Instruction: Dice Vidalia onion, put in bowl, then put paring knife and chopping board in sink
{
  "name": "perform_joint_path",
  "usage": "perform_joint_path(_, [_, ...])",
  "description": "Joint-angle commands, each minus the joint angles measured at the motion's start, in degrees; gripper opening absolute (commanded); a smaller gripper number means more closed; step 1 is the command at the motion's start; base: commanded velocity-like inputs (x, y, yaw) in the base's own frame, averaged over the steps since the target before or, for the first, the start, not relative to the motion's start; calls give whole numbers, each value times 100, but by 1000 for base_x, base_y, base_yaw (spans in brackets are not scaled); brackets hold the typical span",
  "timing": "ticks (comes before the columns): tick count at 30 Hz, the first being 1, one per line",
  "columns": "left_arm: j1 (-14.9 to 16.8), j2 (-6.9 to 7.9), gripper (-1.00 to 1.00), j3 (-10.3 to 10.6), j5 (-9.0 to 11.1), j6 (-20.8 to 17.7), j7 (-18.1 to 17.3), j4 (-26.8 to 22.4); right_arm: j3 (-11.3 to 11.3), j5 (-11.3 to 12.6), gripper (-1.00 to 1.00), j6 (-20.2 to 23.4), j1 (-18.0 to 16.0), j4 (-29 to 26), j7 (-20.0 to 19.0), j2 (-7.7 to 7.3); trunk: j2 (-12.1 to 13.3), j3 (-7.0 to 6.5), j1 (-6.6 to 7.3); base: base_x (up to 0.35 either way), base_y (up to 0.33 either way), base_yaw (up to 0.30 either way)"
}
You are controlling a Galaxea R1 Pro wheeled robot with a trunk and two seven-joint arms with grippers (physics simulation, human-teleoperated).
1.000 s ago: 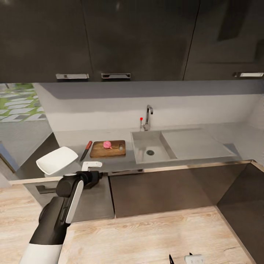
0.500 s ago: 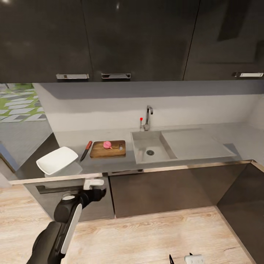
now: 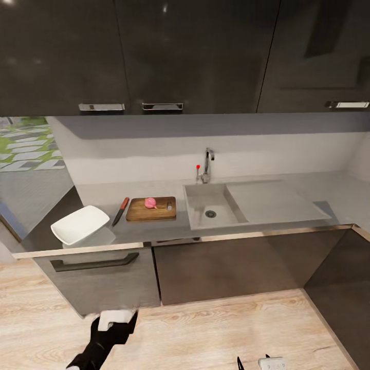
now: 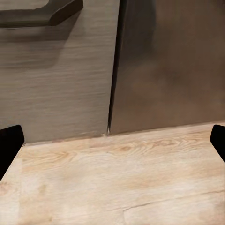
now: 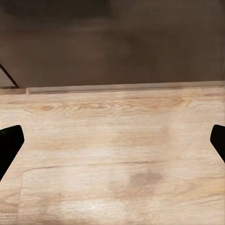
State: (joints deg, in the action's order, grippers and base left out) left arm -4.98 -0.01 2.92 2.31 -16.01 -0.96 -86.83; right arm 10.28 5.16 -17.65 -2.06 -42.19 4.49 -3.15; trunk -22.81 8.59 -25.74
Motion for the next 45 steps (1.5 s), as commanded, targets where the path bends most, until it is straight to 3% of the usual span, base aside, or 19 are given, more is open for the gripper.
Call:
perform_joint_path(1, [-240,14,100,-8,21,346,-13,83,46,55,100,-20,-5,1,50,-10,-10,10,-4,0,0,0])
perform_joint_path(6, [-703,106,100,-32,22,1119,-20,614,45,55,100,-20,-5,-1,52,-10,-10,10,-4,0,0,0])
perform_joint_path(9, [-782,236,100,-59,40,1302,-18,1164,44,55,100,-20,-5,0,52,-8,-10,10,-4,0,0,0])
perform_joint_path(14, [-799,273,100,-147,58,1543,-18,1940,44,62,100,-20,-5,-7,52,-5,-10,10,-4,0,0,0])
perform_joint_path(16, [-796,272,100,-317,64,1621,-18,2274,44,61,100,-20,-5,-8,52,-8,-10,10,-4,0,0,0])
perform_joint_path(17, [-795,265,100,-510,72,1655,-18,2585,44,58,100,-20,-5,-8,52,-9,-10,10,-4,0,0,0])
perform_joint_path(32, [-794,256,100,-643,76,1671,-18,2834,44,55,100,-20,-5,-26,52,-10,-10,10,-4,0,0,6])
perform_joint_path(45, [-794,256,100,-644,76,1671,-18,2938,37,55,100,-20,-5,-26,52,-10,-10,10,-4,56,0,239])
